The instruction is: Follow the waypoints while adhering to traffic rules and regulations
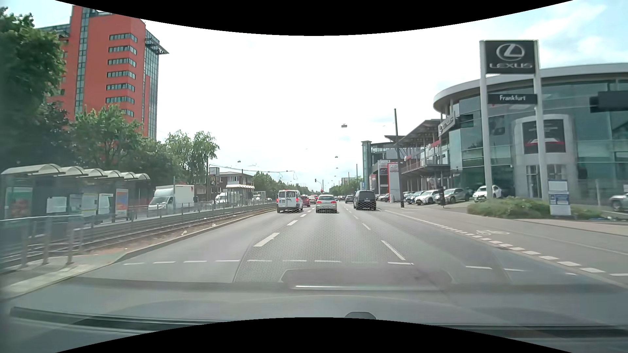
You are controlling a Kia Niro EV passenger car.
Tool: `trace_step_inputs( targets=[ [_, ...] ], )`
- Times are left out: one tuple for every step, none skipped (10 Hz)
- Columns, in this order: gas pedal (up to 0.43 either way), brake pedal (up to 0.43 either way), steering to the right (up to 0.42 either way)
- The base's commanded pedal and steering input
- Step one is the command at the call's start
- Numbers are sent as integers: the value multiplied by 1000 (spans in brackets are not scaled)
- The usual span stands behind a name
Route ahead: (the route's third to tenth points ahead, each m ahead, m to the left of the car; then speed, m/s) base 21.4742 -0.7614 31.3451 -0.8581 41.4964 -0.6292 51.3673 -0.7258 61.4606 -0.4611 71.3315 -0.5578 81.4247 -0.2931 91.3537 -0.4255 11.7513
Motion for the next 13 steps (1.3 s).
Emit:
trace_step_inputs(
  targets=[
    [39, 0, -5],
    [39, 0, -4],
    [47, 0, -4],
    [47, 0, -4],
    [59, 0, -4],
    [59, 0, -4],
    [59, 0, -4],
    [59, 0, -4],
    [59, 0, -4],
    [59, 0, -4],
    [59, 0, -5],
    [67, 0, -5],
    [67, 0, -4]
  ],
)
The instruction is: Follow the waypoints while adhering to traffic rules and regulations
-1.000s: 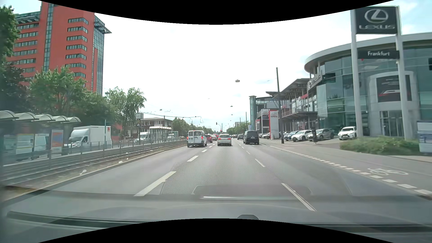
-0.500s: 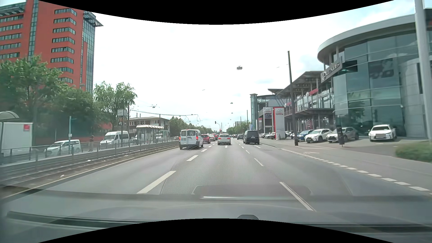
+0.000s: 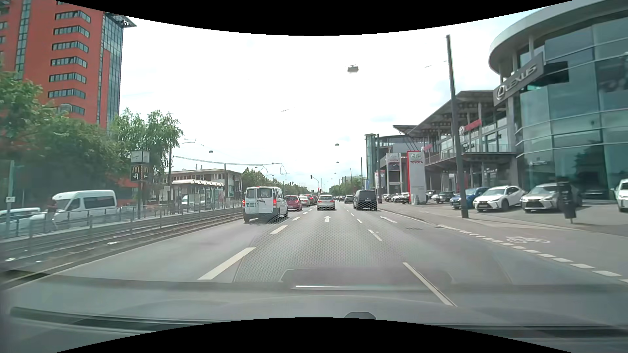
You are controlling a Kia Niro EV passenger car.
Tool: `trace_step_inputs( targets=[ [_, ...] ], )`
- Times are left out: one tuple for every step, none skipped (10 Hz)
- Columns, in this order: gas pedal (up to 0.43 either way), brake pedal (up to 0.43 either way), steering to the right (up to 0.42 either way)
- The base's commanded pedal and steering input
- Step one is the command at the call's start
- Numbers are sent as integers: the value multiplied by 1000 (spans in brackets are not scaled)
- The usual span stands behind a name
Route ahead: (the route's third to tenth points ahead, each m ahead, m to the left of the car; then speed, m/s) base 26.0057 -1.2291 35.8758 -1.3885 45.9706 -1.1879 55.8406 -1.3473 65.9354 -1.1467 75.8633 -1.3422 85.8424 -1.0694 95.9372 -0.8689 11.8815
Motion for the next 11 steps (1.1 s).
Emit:
trace_step_inputs(
  targets=[
    [67, 0, -5],
    [67, 0, -7],
    [67, 0, -8],
    [67, 0, -8],
    [67, 0, -9],
    [67, 0, -9],
    [67, 0, -9],
    [67, 0, -9],
    [67, 0, -9],
    [67, 0, -8],
    [67, 0, -7]
  ],
)
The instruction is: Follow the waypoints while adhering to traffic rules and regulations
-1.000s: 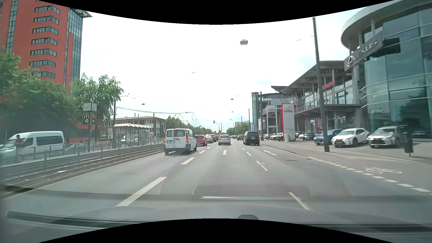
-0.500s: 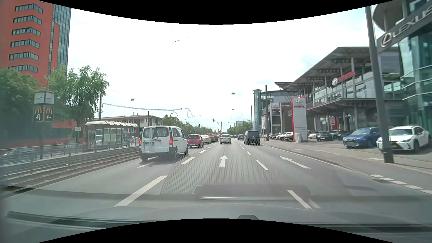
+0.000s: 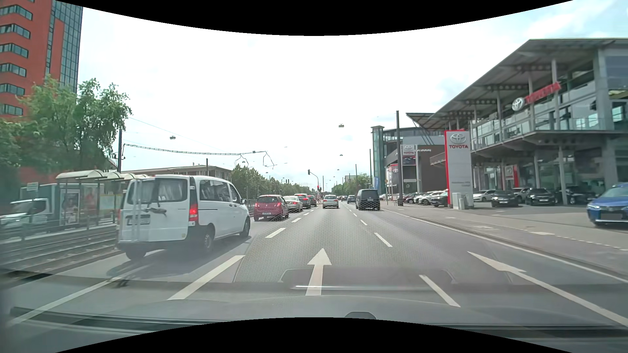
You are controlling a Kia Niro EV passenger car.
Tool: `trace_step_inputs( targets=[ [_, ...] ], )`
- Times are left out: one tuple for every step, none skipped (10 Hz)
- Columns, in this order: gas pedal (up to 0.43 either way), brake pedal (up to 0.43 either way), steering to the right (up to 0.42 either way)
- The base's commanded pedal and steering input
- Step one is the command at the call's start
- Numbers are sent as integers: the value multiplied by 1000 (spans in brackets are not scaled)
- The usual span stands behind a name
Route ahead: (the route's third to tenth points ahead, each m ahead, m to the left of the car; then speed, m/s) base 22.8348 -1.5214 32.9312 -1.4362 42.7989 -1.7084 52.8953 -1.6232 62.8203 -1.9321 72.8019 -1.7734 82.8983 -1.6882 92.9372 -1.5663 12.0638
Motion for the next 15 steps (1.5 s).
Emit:
trace_step_inputs(
  targets=[
    [67, 0, -5],
    [67, 0, -5],
    [67, 0, -4],
    [67, 0, -4],
    [67, 0, -5],
    [67, 0, -4],
    [67, 0, -4],
    [67, 0, -4],
    [67, 0, -4],
    [67, 0, -4],
    [67, 0, -4],
    [67, 0, -3],
    [67, 0, -3],
    [67, 0, -3],
    [67, 0, -3]
  ],
)
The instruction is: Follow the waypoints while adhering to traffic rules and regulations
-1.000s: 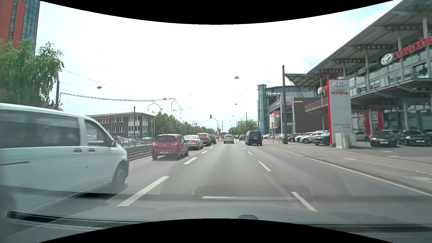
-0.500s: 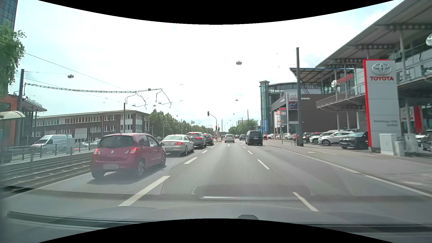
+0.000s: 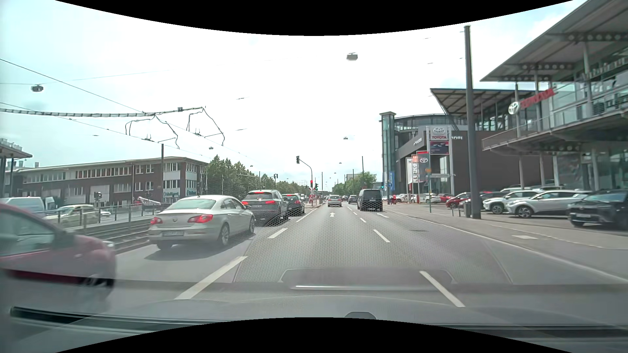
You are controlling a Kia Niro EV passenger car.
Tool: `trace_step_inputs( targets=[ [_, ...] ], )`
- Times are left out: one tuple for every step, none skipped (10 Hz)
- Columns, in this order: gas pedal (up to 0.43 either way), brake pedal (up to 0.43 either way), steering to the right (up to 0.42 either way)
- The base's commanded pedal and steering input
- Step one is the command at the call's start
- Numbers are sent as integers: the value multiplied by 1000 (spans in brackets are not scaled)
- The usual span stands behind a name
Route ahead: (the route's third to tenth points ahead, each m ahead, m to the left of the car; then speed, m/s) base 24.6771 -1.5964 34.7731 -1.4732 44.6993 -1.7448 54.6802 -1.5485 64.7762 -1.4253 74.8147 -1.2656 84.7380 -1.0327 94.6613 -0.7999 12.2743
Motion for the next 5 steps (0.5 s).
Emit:
trace_step_inputs(
  targets=[
    [67, 0, -3],
    [67, 0, -3],
    [67, 0, -3],
    [67, 0, -3],
    [67, 0, -3]
  ],
)
